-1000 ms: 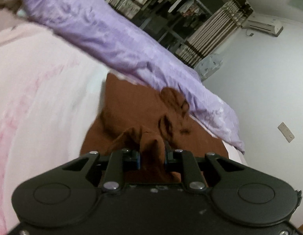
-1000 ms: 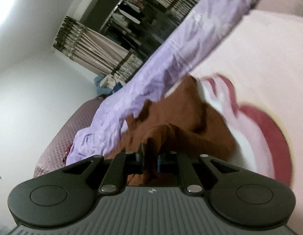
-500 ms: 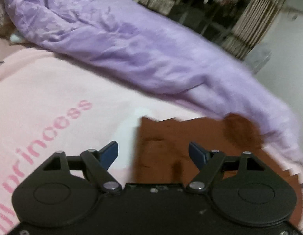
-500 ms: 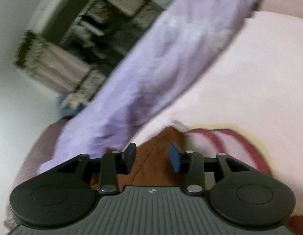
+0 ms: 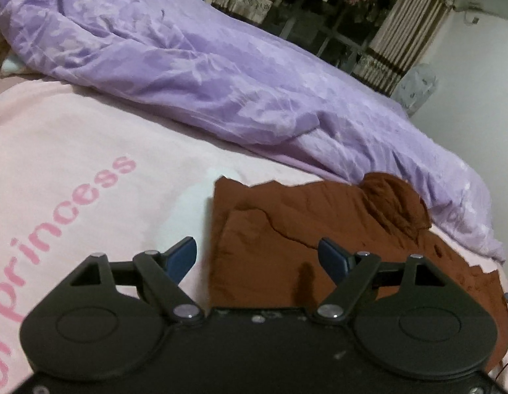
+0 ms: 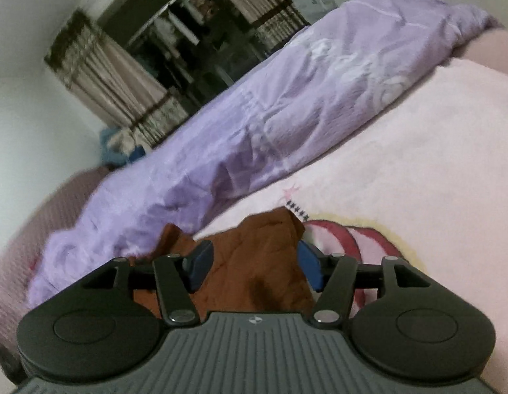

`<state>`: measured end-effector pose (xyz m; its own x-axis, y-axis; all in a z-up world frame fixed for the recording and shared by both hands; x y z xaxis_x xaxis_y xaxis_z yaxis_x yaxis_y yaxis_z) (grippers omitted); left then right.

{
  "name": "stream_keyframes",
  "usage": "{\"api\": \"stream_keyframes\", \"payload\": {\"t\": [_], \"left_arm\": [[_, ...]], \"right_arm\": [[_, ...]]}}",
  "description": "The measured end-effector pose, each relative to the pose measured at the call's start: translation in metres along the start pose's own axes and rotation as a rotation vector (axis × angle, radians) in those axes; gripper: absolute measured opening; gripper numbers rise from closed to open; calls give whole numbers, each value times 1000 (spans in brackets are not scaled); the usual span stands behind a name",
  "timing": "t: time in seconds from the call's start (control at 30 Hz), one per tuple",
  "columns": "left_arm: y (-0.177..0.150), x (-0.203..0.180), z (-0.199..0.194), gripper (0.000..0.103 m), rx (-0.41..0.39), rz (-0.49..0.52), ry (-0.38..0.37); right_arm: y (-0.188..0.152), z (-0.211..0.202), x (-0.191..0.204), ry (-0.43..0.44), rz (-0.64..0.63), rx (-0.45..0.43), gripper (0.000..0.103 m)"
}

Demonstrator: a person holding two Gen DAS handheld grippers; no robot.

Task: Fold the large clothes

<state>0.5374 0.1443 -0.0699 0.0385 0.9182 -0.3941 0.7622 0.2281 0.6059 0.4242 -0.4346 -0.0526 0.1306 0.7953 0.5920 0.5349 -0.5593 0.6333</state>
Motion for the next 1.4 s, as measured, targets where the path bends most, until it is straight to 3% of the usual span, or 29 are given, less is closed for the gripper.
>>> {"api": "stream_keyframes", "payload": {"t": [0.07, 0.23, 0.27, 0.33, 0.37, 0.5, 0.63, 0.8, 1.07, 1.27, 1.33, 1.37, 1.4], "left_arm": [[-4, -6, 6, 79, 15, 9, 17], [-13, -14, 15, 56, 16, 16, 42], [-14, -15, 13, 44, 1, 21, 56], [-14, -16, 8, 31, -20, 27, 69], [-13, -16, 5, 24, -27, 32, 67], [-4, -13, -16, 10, -82, 19, 47], [11, -15, -33, 10, -146, 29, 32], [21, -24, -24, 10, -158, 69, 81], [20, 0, 43, 13, 18, -12, 134], [10, 0, 55, 18, 11, 53, 169], [9, -1, 55, 24, 9, 74, 197], [9, -3, 55, 45, 10, 87, 231], [10, -6, 55, 75, 7, 105, 311]], "right_arm": [[-3, 7, 6, -35, -24, 9, 70], [-12, 15, 17, -97, -74, 17, 69], [-14, 14, 20, -107, -86, 13, 63], [-17, 12, 25, -156, -121, -11, 13], [-18, 11, 27, -178, -134, -10, 12], [-15, -6, 32, -140, -128, -78, 8], [-5, -13, 38, -132, -130, -123, 6], [2, -1, 37, -164, -112, -117, 6], [-4, 36, 11, -216, -77, -25, 6], [-13, 46, -6, -184, -49, 5, 6], [-16, 45, -8, -176, -34, 3, 7], [-17, 45, -10, -172, -26, 3, 8], [-17, 44, -11, -170, -20, 2, 13]]}}
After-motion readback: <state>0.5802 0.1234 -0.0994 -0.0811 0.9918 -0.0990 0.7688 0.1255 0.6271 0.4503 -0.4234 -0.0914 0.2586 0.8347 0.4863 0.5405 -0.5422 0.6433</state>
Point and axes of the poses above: each gripper's, at about its wrist camera, not at the fingertips, and z roughly the way its jaws point, x to its left, y to its top, the point moved 2 cm from there along z, roughly the way its jaws point, and after that the axes turned 10 degrees about x, right-handed, at the moved point
